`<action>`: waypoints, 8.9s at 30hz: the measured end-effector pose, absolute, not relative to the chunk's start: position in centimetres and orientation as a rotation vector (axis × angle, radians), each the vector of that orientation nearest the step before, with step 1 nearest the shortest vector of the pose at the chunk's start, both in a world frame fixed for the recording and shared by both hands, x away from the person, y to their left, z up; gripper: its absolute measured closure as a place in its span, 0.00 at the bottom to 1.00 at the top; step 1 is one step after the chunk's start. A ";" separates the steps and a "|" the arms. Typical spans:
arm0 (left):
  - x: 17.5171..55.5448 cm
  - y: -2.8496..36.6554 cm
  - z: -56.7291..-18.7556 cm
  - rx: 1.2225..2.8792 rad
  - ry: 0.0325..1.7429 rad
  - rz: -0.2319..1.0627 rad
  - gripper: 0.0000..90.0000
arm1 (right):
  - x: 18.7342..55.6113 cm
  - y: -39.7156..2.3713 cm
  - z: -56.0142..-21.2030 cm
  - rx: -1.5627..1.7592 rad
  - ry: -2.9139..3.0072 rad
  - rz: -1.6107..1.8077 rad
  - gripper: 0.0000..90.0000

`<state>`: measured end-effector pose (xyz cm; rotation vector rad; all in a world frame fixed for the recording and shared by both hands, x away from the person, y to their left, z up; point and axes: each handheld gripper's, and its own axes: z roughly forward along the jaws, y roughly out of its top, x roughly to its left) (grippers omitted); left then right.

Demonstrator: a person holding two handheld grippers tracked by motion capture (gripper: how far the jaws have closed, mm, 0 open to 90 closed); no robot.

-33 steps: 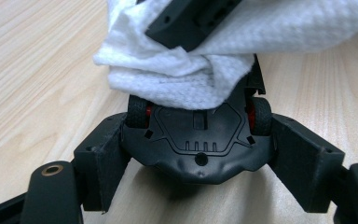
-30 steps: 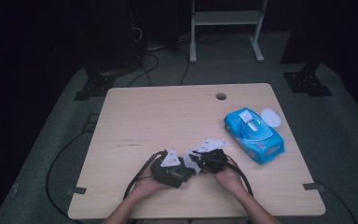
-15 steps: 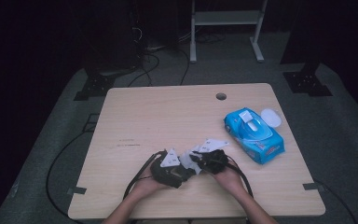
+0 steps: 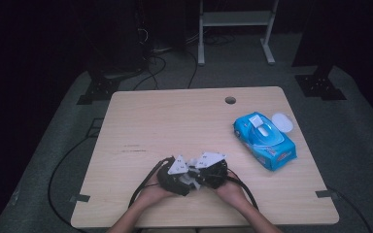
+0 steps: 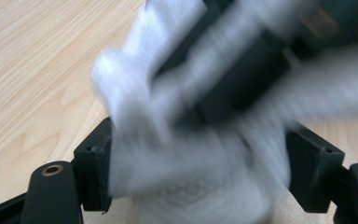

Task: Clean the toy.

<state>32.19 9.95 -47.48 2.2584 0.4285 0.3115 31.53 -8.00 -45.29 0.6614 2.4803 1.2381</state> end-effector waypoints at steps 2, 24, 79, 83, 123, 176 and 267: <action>32.2 9.9 -47.5 2.263 0.422 0.323 0.27 | 32.2 -9.0 -45.2 0.700 2.431 1.202 0.88; 32.2 10.0 -47.4 2.255 0.421 0.315 0.27 | 33.3 -10.9 -45.2 0.786 2.391 1.207 0.88; 32.7 10.7 -47.5 2.258 0.450 0.317 0.27 | 31.9 -13.4 -45.5 0.745 2.467 1.217 0.88; 32.8 10.7 -47.5 2.260 0.447 0.317 0.27 | 32.9 -16.3 -45.4 0.883 2.397 1.216 0.88; 34.3 12.5 -47.3 2.080 0.687 0.004 0.41 | 32.4 -16.5 -45.3 0.854 2.425 1.188 0.87; 33.6 10.3 -47.3 2.129 0.772 -0.337 0.32 | 32.2 -17.5 -45.2 0.871 2.516 1.232 0.88; 31.6 9.9 -46.3 2.191 0.358 0.266 0.75 | 30.4 -11.3 -43.1 0.722 2.410 1.391 0.88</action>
